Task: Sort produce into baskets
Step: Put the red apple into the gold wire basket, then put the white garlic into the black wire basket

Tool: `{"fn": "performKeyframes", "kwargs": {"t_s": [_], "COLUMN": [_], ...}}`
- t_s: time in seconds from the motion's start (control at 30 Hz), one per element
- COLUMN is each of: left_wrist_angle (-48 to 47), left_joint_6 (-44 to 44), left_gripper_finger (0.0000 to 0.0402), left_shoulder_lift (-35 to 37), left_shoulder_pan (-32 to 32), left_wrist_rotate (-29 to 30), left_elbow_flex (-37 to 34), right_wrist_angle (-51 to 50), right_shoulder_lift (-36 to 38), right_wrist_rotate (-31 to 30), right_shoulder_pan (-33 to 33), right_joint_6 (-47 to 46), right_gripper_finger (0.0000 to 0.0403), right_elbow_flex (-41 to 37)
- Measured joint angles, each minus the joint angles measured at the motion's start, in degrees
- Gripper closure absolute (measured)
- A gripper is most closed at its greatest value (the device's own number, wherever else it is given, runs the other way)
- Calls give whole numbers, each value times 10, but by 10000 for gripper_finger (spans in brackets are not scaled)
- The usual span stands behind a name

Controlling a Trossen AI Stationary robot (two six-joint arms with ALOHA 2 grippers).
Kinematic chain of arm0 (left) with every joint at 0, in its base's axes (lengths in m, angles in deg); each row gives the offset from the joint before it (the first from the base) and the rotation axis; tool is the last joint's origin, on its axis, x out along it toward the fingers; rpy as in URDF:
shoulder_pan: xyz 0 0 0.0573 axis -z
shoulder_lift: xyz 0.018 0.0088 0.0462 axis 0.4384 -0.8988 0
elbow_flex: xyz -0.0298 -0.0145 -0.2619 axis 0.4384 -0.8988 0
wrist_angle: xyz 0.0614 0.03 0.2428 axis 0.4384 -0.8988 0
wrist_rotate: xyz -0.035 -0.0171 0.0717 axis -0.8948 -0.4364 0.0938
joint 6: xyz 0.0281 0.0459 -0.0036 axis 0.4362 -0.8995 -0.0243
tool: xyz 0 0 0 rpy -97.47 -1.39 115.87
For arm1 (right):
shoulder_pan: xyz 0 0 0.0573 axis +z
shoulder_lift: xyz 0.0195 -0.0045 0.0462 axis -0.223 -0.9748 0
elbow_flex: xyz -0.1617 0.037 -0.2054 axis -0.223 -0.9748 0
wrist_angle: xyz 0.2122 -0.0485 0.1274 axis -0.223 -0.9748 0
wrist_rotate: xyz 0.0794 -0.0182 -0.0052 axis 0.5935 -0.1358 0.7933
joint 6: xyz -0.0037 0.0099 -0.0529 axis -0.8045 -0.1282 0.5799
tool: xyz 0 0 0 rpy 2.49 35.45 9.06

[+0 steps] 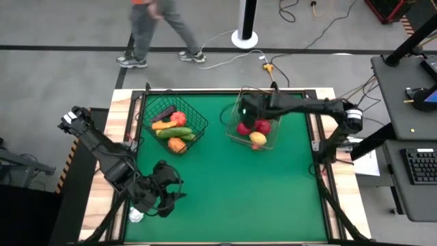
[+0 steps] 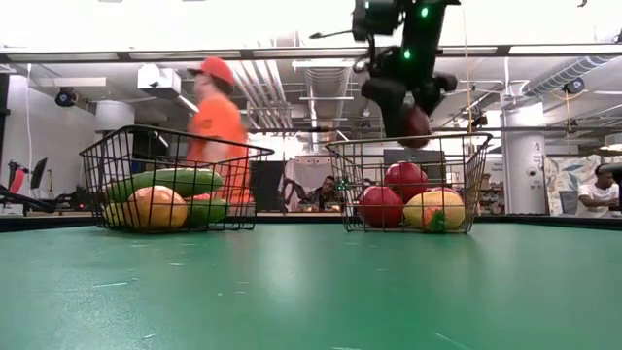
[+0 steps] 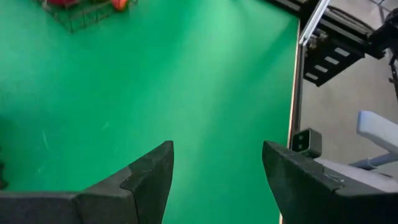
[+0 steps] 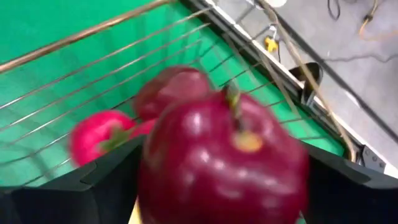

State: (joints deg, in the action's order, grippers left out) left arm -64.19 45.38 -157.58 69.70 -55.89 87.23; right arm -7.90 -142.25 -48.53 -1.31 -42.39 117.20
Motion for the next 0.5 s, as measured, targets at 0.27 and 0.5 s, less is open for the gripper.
{"fn": "performKeyframes", "kwargs": {"t_s": [0.27,0.5], "left_wrist_angle": [-16,-60], "left_joint_6": [34,121], "left_gripper_finger": [173,173], "left_shoulder_lift": [-5,-11], "left_shoulder_pan": [12,13], "left_wrist_rotate": [-1,-85], "left_elbow_flex": [-1,-1], "right_wrist_angle": [30,53], "right_shoulder_lift": [0,2], "right_wrist_rotate": [38,38], "right_shoulder_pan": [-89,-83], "right_joint_6": [68,91], "right_gripper_finger": [50,49], "right_elbow_flex": [-2,-2]}}
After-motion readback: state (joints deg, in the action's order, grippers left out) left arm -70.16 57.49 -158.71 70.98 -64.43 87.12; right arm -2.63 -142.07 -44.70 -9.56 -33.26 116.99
